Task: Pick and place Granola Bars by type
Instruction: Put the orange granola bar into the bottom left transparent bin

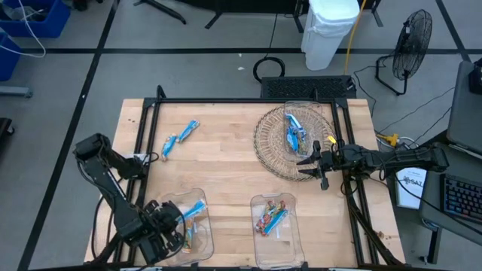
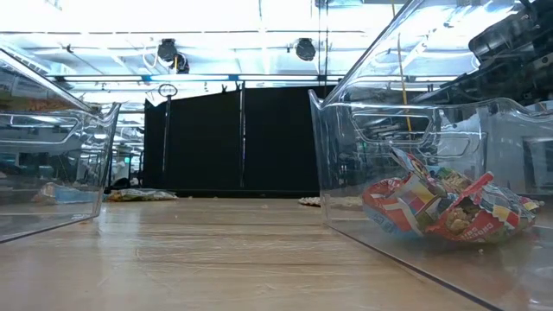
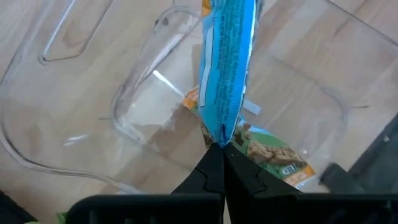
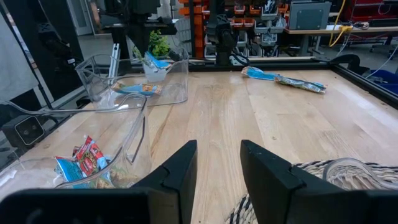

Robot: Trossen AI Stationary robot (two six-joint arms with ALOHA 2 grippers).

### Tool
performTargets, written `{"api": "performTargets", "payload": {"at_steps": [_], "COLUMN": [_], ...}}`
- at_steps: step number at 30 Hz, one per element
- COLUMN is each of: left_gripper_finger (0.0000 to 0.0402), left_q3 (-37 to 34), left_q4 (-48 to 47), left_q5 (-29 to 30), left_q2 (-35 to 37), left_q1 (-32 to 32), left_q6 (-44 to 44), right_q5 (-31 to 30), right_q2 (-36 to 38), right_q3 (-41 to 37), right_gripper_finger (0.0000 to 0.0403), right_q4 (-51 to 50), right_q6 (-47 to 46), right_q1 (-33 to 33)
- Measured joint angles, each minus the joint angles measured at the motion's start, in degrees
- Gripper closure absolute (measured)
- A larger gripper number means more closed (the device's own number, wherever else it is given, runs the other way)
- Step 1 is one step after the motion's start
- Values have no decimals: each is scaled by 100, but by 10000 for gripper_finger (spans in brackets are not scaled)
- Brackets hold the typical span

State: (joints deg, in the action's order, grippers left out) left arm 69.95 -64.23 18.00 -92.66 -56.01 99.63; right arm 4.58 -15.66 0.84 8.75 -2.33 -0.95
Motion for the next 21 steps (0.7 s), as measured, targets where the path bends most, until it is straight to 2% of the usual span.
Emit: {"api": "performTargets", "payload": {"at_steps": [5, 11, 21], "left_gripper_finger": [401, 401, 401], "left_q3": [-2, -2, -2], "left_q4": [115, 149, 147], "left_q5": [-101, -886, -898], "left_q2": [-121, -188, -188], "left_q1": [52, 88, 125], "left_q6": [119, 923, 953], "right_q5": [0, 0, 0], "right_q2": [0, 0, -1], "right_q3": [0, 0, 0], "right_gripper_finger": [289, 289, 289], "right_q4": [0, -1, -2], "right_q6": [0, 0, 0], "right_q1": [-2, -2, -1]}}
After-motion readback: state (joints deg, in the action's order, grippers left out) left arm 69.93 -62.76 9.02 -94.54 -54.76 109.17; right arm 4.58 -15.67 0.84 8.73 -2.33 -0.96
